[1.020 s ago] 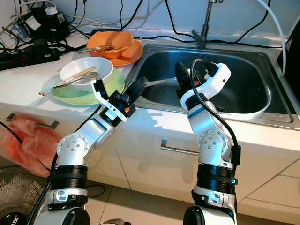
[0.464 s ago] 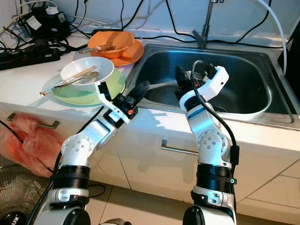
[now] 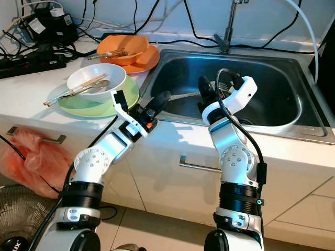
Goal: Kitchen organization
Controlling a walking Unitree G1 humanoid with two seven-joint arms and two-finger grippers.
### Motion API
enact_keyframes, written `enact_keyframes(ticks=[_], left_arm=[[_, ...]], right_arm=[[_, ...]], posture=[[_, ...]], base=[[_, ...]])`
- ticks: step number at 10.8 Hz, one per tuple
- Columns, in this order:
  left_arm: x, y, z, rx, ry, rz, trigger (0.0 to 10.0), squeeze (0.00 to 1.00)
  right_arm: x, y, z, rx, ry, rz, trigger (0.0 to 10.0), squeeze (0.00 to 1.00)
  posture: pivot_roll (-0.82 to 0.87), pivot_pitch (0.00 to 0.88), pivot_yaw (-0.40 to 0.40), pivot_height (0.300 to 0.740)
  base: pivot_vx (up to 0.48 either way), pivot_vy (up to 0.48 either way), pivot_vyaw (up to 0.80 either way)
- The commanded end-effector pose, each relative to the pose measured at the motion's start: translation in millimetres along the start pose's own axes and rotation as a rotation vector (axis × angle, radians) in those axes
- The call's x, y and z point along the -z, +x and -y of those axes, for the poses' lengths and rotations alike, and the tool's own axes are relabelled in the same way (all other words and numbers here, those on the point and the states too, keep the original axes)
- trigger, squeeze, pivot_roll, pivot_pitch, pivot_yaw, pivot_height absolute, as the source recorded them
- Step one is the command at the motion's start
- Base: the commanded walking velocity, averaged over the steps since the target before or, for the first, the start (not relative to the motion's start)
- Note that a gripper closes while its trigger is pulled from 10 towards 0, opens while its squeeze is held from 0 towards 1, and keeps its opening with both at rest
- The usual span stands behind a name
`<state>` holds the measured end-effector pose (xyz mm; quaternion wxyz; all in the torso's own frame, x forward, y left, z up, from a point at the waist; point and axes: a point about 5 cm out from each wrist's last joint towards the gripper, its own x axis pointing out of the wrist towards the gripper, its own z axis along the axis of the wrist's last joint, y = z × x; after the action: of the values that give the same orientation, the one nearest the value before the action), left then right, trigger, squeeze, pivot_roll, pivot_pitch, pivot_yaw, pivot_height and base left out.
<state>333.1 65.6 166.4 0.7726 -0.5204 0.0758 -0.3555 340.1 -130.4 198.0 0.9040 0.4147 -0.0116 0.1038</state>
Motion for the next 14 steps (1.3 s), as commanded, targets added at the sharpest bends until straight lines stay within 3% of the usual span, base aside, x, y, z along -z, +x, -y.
enact_keyframes(ticks=[1, 2, 3, 6, 8, 9, 12, 14], left_arm=[[-3.6, -16.2, -29.4, -0.255, 0.12, -0.015, 10.0, 0.0], [-8.6, -12.4, -26.4, -0.254, 0.157, -0.001, 10.0, 0.36], [-11.5, -10.2, -23.7, -0.267, 0.209, -0.009, 10.0, 1.0], [-8.1, -7.8, -16.5, -0.256, 0.299, -0.05, 10.0, 1.0], [-4.0, -8.5, -12.6, -0.248, 0.402, -0.084, 10.0, 1.0], [0.7, -10.2, -10.0, -0.234, 0.488, -0.14, 10.0, 1.0], [8.0, -15.6, -2.5, -0.204, 0.617, -0.203, 10.0, 1.0], [9.1, -19.5, 4.3, -0.185, 0.689, -0.229, 10.0, 1.0]], right_arm=[[-29.7, 2.8, -9.2, 0.017, -0.107, 0.142, 0.0, 0.0], [-30.8, 3.6, -7.1, 0.042, -0.13, 0.155, 0.0, 0.0], [-31.7, 4.3, -6.1, 0.057, -0.153, 0.165, 0.0, 0.0], [-30.5, 3.7, -2.4, 0.092, -0.201, 0.179, 0.0, 0.0], [-27.1, 0.3, 4.5, 0.145, -0.234, 0.186, 0.0, 0.0], [-28.6, 1.0, 6.6, 0.179, -0.302, 0.207, 0.0, 0.0], [-30.0, 8.9, 6.0, 0.185, -0.393, 0.229, 0.0, 0.0], [-28.3, 14.8, 5.9, 0.178, -0.545, 0.251, 0.3, 0.0]], posture=[[0.11, 0.004, 0.048, 0.74], [0.11, 0.004, 0.049, 0.74], [0.11, 0.005, 0.051, 0.74], [0.12, 0.008, 0.053, 0.74], [0.12, 0.014, 0.055, 0.74], [0.12, 0.016, 0.053, 0.74], [0.15, 0.027, 0.052, 0.74], [0.17, 0.046, 0.061, 0.74]], base=[[0.0, 0.0, 0.0], [0.0, 0.0, 0.0], [0.0, 0.0, 0.0], [0.0, 0.0, 0.0], [0.0, 0.0, 0.0], [0.0, 0.0, 0.0], [0.0, 0.0, 0.0], [0.0, 0.0, 0.0]])
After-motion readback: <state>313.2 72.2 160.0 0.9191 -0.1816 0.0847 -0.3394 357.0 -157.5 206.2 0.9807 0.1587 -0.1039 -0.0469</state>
